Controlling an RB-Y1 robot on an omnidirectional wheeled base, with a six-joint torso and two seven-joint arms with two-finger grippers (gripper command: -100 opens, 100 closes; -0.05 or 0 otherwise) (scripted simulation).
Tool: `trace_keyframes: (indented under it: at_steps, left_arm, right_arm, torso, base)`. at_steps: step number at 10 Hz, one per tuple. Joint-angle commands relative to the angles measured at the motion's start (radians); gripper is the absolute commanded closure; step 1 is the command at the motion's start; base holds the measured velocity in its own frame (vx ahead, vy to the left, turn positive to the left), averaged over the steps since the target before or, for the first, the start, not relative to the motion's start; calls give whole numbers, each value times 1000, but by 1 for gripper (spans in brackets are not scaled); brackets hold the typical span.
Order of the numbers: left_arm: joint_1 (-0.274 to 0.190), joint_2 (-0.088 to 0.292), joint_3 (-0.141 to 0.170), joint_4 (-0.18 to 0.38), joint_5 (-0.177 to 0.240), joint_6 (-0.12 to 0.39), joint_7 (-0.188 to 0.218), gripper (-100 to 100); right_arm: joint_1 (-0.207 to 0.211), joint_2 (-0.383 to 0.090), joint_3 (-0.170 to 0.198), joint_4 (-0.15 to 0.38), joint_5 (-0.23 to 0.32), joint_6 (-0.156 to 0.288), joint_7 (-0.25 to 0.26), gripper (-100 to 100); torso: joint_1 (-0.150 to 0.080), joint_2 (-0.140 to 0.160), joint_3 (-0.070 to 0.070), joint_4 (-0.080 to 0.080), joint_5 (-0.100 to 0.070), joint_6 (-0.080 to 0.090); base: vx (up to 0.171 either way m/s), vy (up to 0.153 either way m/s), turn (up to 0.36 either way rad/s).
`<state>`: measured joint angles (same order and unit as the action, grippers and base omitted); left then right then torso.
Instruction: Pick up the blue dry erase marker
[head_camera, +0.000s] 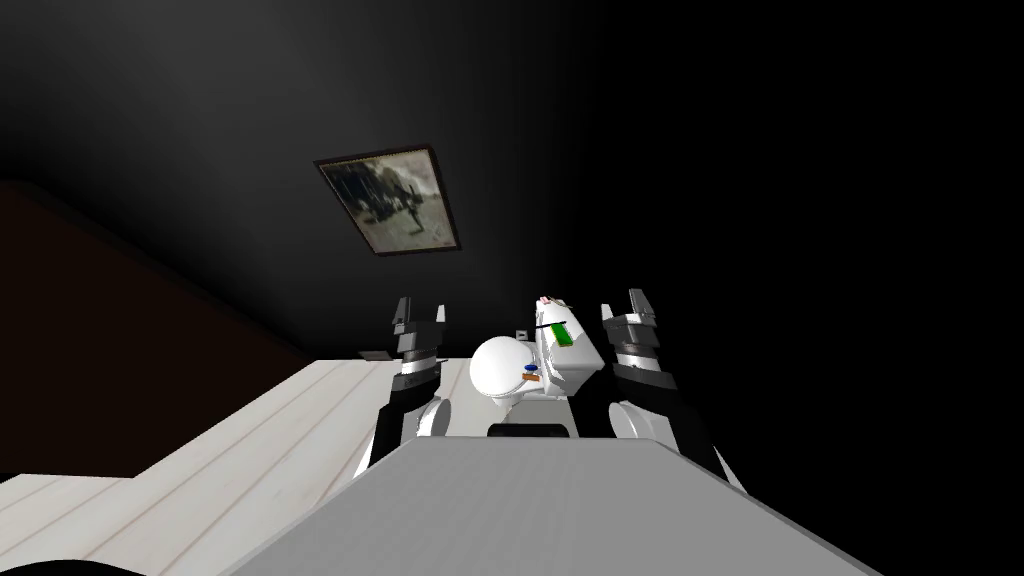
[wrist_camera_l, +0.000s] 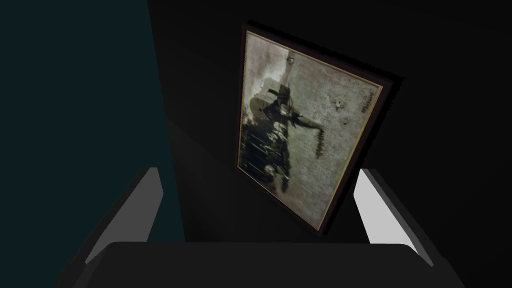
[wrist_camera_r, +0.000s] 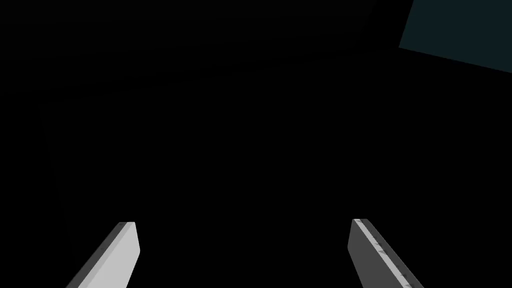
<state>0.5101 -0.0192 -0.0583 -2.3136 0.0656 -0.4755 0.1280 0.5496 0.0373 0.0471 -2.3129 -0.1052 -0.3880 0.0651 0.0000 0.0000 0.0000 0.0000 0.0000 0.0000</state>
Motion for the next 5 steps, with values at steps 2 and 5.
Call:
trace_keyframes:
  at_steps: [2, 5]
  left_arm:
    - [0, 0, 0, 0, 0, 0, 0, 0]
    - [0, 0, 0, 0, 0, 0, 0, 0]
  right_arm:
    - [8, -73, -12, 18, 21, -9, 3, -100]
    - [20, -153, -30, 47, 53, -24, 7, -100]
  torso:
    - [0, 1, 1, 0, 0, 0]
    - [2, 6, 3, 1, 0, 0]
  base:
    - [-40, 9, 57]
    - [-75, 24, 73]
